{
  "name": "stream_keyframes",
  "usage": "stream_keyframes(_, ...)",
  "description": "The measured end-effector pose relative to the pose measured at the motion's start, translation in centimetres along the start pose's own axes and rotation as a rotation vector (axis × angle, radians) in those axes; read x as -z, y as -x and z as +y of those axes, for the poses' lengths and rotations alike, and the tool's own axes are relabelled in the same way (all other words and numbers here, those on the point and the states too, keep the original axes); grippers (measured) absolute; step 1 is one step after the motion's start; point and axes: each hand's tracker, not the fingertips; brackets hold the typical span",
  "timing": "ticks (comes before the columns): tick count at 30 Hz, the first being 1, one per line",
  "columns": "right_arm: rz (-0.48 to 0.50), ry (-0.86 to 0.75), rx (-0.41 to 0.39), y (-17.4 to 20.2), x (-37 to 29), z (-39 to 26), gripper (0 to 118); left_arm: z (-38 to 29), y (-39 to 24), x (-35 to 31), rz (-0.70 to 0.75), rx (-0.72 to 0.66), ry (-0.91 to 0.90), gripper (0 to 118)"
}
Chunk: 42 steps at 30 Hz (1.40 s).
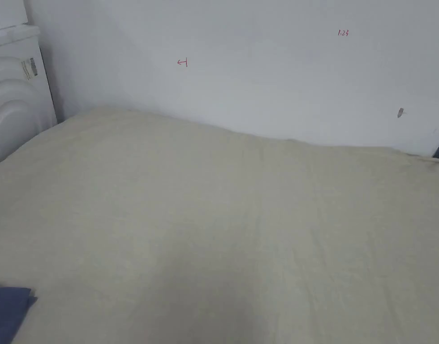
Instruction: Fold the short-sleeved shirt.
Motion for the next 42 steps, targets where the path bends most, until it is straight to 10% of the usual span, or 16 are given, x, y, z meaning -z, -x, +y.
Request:
stream_keyframes(6, 0.0, 0.019, 0.042, 0.1, 0.5, 0.2, 1, -1.7, -0.8, 1.6, 0.021, -0.041, -0.014, 24)
stream_keyframes(11, -0.002, 0.007, 0.056, -0.6, 0.4, 0.7, 1, -3.5, -1.3, -2.5, 0.105, -0.036, -0.202, 64)
stream_keyframes(20, -0.02, -0.029, 0.11, -2.8, 1.1, 2.0, 1, -5.8, -7.3, -7.5, 0.204, 0.048, -0.61, 71)
stream_keyframes(31, -0.106, -0.097, 0.15, -7.0, 3.1, 5.3, 1, -11.5, -30.8, -1.1, 0.02, 0.119, -0.837, 24)
stream_keyframes(42, -0.165, -0.195, 0.171, -10.6, 3.1, 7.7, 1, -12.5, -43.5, 1.4, -0.02, 0.204, -0.966, 5)
